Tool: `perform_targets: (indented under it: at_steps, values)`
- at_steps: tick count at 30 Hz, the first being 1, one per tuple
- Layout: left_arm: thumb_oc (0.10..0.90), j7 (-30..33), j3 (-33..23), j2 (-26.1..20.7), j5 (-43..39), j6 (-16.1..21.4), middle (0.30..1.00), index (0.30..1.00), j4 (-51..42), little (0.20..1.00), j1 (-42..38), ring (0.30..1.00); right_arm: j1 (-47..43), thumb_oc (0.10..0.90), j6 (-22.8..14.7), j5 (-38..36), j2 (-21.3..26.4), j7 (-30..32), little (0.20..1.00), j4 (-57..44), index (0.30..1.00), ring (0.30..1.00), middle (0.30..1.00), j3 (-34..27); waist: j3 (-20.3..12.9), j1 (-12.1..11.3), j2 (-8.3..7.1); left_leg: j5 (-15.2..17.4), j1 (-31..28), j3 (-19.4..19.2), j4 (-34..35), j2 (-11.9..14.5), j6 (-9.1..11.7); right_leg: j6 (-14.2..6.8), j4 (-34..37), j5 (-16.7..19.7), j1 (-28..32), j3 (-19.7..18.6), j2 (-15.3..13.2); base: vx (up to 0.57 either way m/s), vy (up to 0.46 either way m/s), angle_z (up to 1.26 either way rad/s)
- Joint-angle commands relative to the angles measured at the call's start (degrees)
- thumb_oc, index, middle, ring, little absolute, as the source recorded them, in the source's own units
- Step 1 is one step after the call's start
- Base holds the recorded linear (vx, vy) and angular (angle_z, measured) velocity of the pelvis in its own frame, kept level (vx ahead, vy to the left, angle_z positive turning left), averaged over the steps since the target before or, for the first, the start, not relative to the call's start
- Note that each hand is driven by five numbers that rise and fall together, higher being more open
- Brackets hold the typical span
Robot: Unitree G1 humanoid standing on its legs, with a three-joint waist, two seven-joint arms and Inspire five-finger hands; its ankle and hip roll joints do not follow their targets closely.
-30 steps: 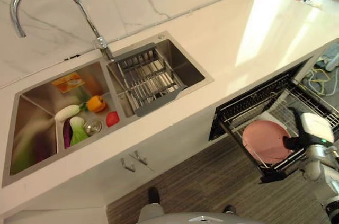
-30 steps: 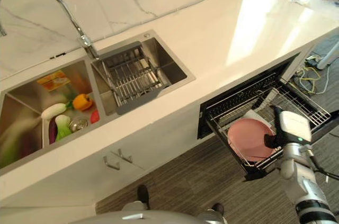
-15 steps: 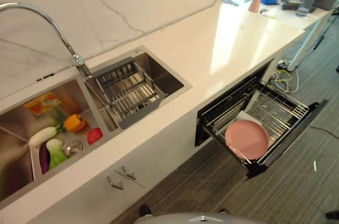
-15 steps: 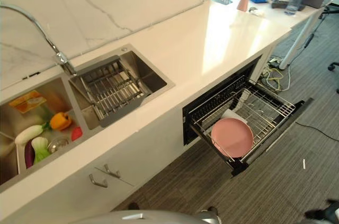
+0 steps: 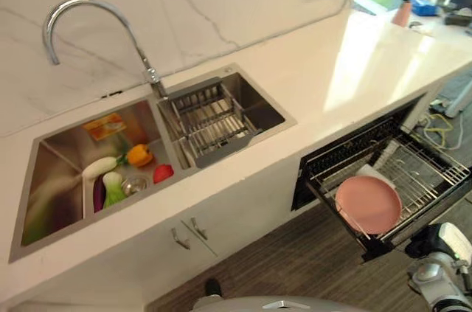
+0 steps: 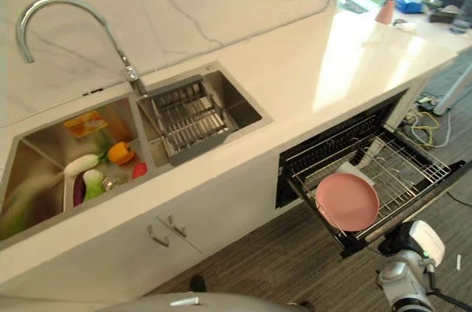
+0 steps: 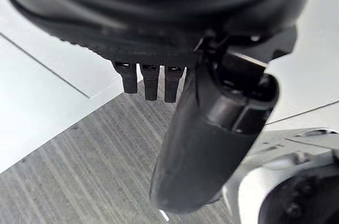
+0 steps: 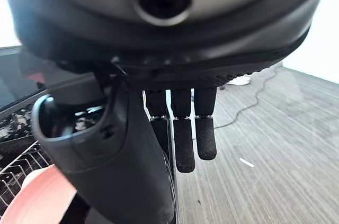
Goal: Place the dishes in the dishwasher.
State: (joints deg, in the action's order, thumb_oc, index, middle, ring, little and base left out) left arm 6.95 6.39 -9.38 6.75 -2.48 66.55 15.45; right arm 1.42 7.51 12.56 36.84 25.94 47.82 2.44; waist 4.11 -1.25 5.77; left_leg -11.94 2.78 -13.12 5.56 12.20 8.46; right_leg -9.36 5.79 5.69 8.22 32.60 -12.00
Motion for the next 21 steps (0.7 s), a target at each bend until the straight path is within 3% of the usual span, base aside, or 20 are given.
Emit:
perform_targets:
  at_steps: [1,10,13,21]
  values:
    - [0.8,0.2,3.9,-3.5,-0.4,1.2,0.9,0.9,1.9,0.9,-4.6,0.9,-16.7,0.4,-6.3,8.1,8.2,0.2,0.3,-3.7,0.3,0.3,0.3,2.6,4.2,-4.1,0.58,7.0,-1.6,1.2,-1.0,1.0,1.3,-1.8,-1.0,-7.3,1.2,0.3,-2.7,0.0,-0.018,0.27]
    - [0.8,0.6,5.6,-3.9,-2.8,1.8,0.9,0.9,1.7,0.9,-4.8,0.9,-27.3,0.4,-7.1,10.3,11.3,0.1,0.3,-7.8,0.3,0.3,0.3,8.9,6.6,-9.1,2.6,4.9,4.0,6.7,-1.0,-1.2,1.7,-2.3,-1.5,-6.3,1.6,6.3,-4.4,-0.02,0.025,0.38]
    - [0.8,1.0,5.9,-4.0,-3.4,1.9,0.9,0.9,1.4,0.9,-5.0,0.9,-29.6,0.4,-7.2,10.1,11.3,0.5,0.3,-8.9,0.3,0.3,0.3,9.9,7.3,-9.9,3.12,4.5,5.4,7.8,-1.0,-1.8,1.7,-2.5,-1.9,-6.1,1.0,7.3,-5.1,-0.03,0.038,0.35]
    - [0.8,2.5,6.1,-3.9,-5.5,2.1,0.9,0.9,0.5,0.9,-6.3,0.9,-34.9,0.4,-7.7,6.4,7.6,3.1,0.3,-11.8,0.3,0.3,0.3,10.7,10.0,-11.8,4.53,3.9,8.8,8.7,-0.8,-3.2,1.3,-3.1,-3.4,-5.4,-2.5,7.6,-7.0,-0.03,0.046,0.21]
